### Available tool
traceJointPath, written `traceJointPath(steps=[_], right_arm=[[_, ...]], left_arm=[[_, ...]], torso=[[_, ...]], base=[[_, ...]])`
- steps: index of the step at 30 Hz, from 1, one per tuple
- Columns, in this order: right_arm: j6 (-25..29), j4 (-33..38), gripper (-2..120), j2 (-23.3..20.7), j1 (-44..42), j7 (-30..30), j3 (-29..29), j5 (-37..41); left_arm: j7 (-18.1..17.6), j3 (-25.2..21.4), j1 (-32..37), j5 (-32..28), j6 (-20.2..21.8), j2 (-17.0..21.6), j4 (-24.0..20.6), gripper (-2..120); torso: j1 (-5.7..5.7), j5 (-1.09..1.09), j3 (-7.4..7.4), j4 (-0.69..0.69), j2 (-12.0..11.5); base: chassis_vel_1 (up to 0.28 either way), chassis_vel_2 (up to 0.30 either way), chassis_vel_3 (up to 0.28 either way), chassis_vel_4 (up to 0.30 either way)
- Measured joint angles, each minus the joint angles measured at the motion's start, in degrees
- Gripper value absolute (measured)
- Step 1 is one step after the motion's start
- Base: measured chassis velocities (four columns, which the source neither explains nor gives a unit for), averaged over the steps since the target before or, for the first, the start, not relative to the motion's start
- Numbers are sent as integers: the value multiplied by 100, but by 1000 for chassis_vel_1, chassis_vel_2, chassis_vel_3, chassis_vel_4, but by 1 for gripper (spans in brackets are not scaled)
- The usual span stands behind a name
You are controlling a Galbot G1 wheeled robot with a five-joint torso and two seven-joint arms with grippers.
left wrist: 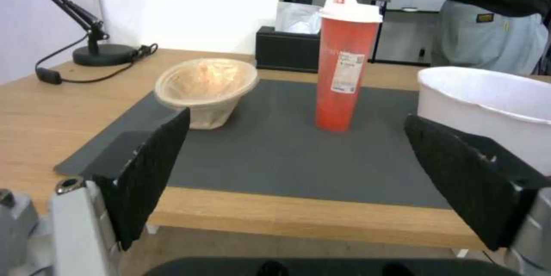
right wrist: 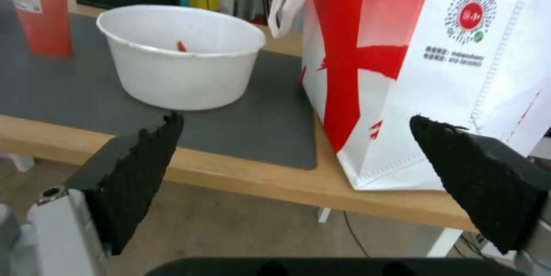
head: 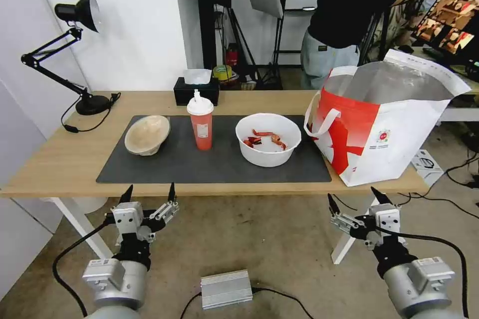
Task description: Pick up the trash from the table and place it into the takeout bag.
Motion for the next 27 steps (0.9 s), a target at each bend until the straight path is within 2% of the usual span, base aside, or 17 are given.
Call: traceJointPath(steps=[10, 14, 21, 27], right_arm=[[33, -178, 100, 6, 58, -55, -107, -129], [236, -229, 100, -53, 127, -143, -119, -64], [431, -149, 100, -441, 406, -341, -72, 870], [431, -167, 100, -625, 579, -468, -39, 1221]], left_arm=[[72, -6, 25, 23, -30, 6, 44, 100], [83, -7, 34, 26, -56, 10, 45, 100], [88, -36, 127, 32, -148, -15, -17, 100], [84, -59, 206, 53, -149, -101, -76, 100]], torso=[[0, -1, 0, 0, 0], [0, 0, 0, -1, 0], [0, -1, 0, 0, 0], [0, -1, 0, 0, 0]], base=[[0, 0, 0, 0], [0, 0, 0, 0], [0, 0, 0, 0], [0, 0, 0, 0]])
